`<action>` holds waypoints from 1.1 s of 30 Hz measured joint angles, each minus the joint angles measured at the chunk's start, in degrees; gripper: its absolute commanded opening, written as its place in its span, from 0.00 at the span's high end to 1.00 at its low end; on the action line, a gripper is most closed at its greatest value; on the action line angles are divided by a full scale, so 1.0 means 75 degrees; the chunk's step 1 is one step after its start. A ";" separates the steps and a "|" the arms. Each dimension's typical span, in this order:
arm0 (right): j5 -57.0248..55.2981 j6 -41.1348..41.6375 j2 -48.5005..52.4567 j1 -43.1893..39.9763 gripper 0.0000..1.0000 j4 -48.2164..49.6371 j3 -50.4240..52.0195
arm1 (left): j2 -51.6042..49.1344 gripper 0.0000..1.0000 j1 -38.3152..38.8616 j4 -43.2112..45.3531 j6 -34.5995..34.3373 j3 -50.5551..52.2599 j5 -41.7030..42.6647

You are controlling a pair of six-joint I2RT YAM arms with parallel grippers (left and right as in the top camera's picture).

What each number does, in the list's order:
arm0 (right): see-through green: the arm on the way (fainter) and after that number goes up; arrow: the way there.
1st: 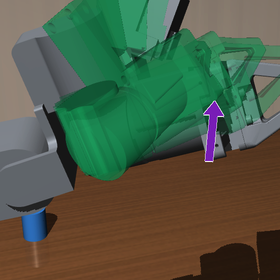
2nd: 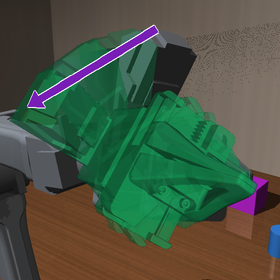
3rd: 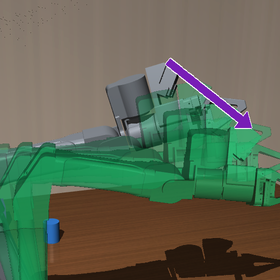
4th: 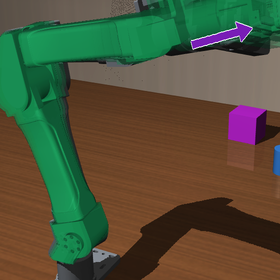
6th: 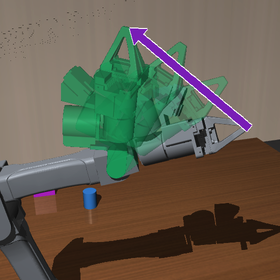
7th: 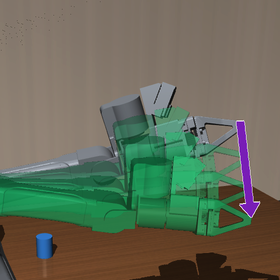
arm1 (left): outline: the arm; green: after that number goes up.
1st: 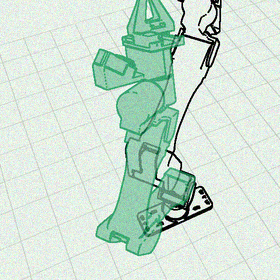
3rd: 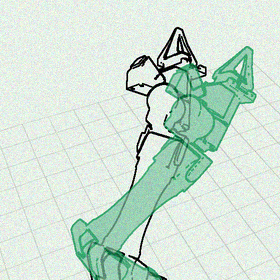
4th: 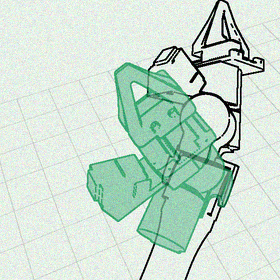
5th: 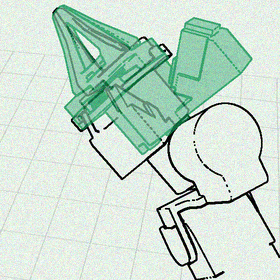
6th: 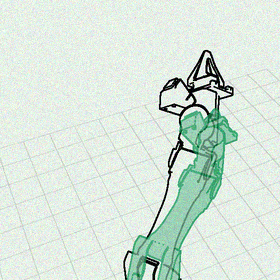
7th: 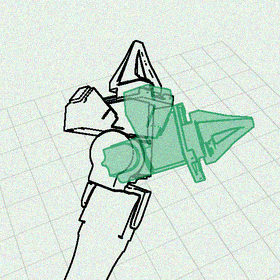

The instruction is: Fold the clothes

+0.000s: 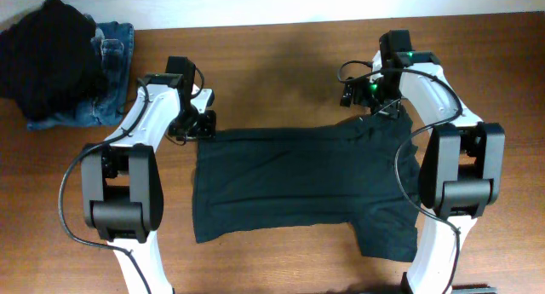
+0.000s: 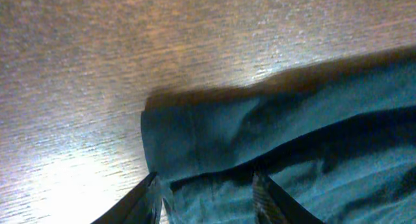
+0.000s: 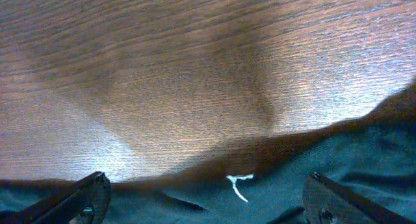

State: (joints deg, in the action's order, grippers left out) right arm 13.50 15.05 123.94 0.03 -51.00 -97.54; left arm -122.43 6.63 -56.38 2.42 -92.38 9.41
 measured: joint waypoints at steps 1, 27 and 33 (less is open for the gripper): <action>0.0000 0.0000 0.0003 0.0000 0.01 0.0000 0.0000 | 0.0000 0.55 0.0000 -0.0026 0.0000 0.0000 0.0009; -0.0003 0.0000 0.0003 0.0000 0.01 -0.0015 0.0000 | 0.0000 0.55 0.0000 -0.0326 0.0000 0.0000 0.0315; 0.0000 0.0000 0.0003 0.0000 0.01 -0.0015 0.0000 | 0.0000 0.56 0.0000 -0.0338 0.0000 0.0000 0.0315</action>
State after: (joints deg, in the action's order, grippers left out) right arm 13.50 15.05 123.96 0.03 -51.11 -97.54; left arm -122.43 6.63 -58.92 2.42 -92.38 11.77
